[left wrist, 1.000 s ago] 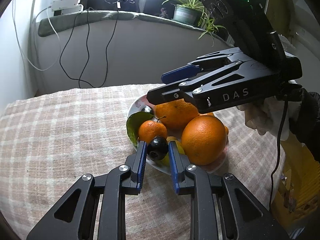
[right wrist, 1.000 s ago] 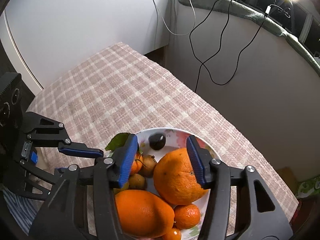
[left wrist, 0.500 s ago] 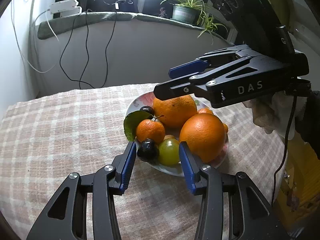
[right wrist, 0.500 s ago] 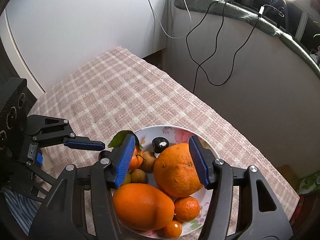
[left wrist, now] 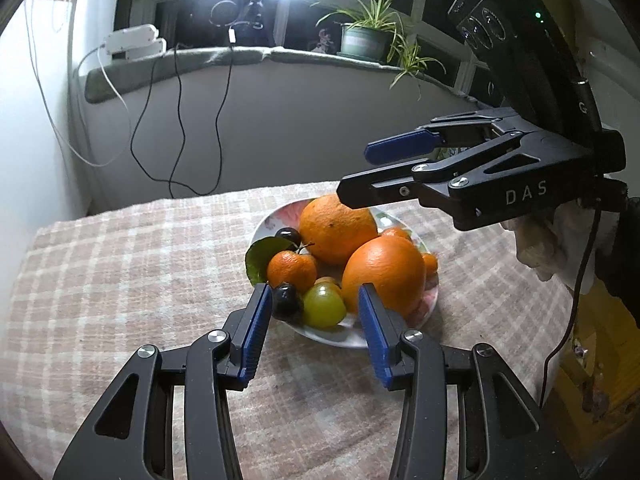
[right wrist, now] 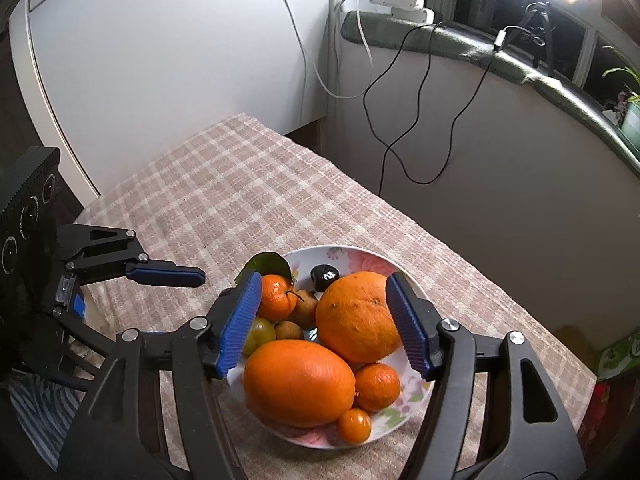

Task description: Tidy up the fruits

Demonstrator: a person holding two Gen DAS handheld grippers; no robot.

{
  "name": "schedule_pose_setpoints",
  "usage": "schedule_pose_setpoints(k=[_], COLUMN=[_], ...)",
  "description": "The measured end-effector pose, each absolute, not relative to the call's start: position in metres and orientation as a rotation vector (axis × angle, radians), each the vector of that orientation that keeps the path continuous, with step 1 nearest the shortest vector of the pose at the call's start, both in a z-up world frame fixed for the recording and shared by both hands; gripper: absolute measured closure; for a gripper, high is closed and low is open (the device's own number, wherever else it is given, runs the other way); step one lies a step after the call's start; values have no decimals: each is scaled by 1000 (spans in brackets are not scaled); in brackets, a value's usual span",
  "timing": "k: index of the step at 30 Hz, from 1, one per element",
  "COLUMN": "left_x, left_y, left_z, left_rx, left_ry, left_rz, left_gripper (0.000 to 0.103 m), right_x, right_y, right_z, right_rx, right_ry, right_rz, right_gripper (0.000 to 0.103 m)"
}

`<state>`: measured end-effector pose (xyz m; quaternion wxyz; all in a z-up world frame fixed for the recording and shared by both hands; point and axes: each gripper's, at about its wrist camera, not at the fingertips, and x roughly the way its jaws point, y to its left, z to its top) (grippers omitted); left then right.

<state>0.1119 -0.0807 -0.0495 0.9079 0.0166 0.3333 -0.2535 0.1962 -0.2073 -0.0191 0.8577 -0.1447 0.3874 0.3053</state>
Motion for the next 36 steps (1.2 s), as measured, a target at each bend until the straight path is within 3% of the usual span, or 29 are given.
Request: schedule_pose_setpoints(k=[2, 8, 14, 21, 36], left_x=[108, 91, 76, 60, 38], left_y=[-81, -84, -87, -83, -90], left_z=[-46, -34, -28, -28, -52], left_rx=[40, 67, 67, 32, -11], left_ry=[676, 632, 611, 597, 579], left_rz=[-521, -505, -482, -418, -283], left_gripper=[59, 53, 40, 24, 24], right_x=[190, 164, 130, 97, 56], right_y=[-213, -232, -250, -265, -284], right_z=[-15, -6, -9, -18, -58], right_rx=[-286, -223, -176, -88, 15], right_ry=[795, 728, 657, 615, 567], right_rz=[629, 596, 492, 360, 177], right_gripper=[34, 17, 5, 2, 0])
